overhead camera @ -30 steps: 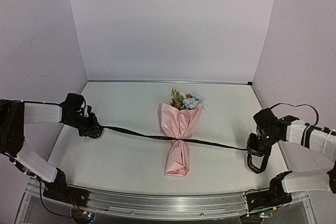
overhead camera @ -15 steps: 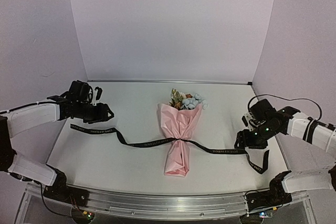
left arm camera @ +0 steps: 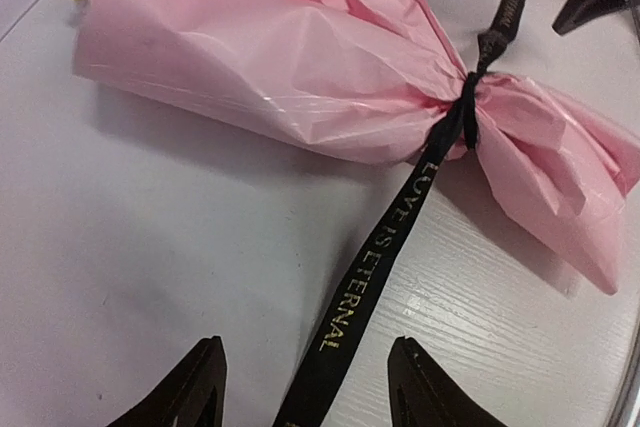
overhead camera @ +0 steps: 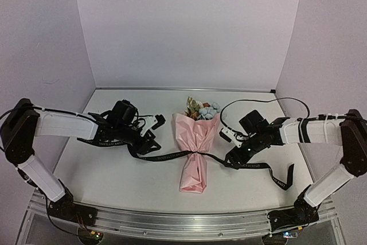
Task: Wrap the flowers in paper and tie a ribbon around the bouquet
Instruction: Tie the ribbon around the folded bouquet.
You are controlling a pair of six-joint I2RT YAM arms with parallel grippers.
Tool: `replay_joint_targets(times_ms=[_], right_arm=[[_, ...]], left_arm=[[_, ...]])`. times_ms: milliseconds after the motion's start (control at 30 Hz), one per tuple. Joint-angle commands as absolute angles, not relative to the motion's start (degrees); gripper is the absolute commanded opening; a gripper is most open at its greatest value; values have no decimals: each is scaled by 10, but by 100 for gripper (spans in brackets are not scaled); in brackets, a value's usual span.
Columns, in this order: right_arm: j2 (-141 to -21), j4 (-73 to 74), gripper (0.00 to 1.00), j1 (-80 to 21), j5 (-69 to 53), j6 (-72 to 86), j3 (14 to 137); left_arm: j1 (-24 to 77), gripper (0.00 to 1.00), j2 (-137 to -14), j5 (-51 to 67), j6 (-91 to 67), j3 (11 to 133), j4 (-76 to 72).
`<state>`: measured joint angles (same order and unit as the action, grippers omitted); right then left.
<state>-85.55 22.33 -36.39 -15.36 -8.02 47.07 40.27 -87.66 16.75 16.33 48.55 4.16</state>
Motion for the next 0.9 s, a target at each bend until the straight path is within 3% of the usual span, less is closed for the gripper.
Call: replay_joint_targets(times_ms=[0, 367, 533, 700, 767, 867], right_arm=[[-906, 113, 79, -386, -155, -136, 495], [-992, 9, 77, -414, -98, -145, 500], [-1003, -21, 69, -417, -73, -125, 494], [-996, -28, 46, -423, -78, -101, 482], [-989, -29, 35, -424, -80, -89, 477], [-971, -28, 6, -428, -84, -69, 465]], left_arm=[[420, 57, -948, 205, 278, 536, -16], [457, 57, -1062, 236, 299, 589, -37], [466, 56, -1091, 235, 294, 597, -48], [484, 46, -1099, 212, 277, 593, -70], [489, 31, -1098, 190, 271, 586, -79], [496, 4, -1090, 159, 250, 570, -94]])
